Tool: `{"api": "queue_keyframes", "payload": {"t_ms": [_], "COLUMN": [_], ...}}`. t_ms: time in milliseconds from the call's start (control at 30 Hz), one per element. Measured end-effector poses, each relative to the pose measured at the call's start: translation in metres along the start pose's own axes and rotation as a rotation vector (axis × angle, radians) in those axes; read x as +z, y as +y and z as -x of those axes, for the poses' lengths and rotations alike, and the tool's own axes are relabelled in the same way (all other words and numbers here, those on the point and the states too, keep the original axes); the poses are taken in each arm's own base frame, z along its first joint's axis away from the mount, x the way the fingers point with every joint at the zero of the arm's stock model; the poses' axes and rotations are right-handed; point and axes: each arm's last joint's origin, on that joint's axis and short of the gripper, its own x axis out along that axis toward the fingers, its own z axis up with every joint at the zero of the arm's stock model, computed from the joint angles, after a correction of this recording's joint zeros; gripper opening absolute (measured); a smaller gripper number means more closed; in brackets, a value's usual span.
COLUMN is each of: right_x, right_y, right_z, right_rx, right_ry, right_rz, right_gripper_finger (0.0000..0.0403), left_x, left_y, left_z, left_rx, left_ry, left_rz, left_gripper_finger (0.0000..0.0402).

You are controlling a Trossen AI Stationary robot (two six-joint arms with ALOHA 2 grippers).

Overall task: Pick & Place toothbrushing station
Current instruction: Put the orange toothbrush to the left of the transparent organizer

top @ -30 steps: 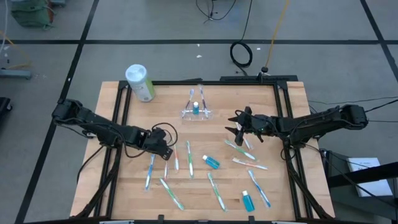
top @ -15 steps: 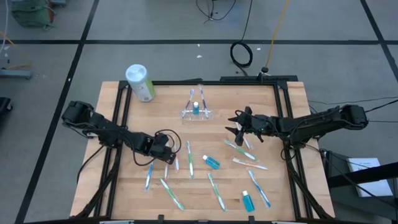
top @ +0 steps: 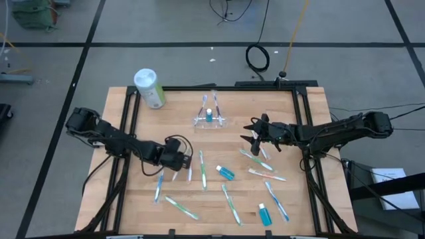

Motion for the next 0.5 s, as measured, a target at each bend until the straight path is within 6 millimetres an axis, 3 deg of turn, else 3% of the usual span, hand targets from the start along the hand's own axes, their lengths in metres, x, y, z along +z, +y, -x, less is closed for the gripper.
{"api": "queue_keyframes", "payload": {"t_ms": [233, 500], "right_x": [0.0, 0.001], "right_y": [0.0, 0.0], "right_z": [0.0, 0.0], "right_rx": [0.0, 0.001], "right_ry": [-0.001, -0.009], "right_rz": [0.0, -0.002], "right_gripper_finger": [0.0201, 0.0201], "left_x": [0.022, 0.061], "left_y": [-0.014, -0.043], "left_z": [0.023, 0.055], "left_rx": [-0.113, -0.18], "left_ry": [-0.314, -0.771], "left_rz": [-0.078, -0.334], "left_gripper_finger": [0.0005, 0.0021]}}
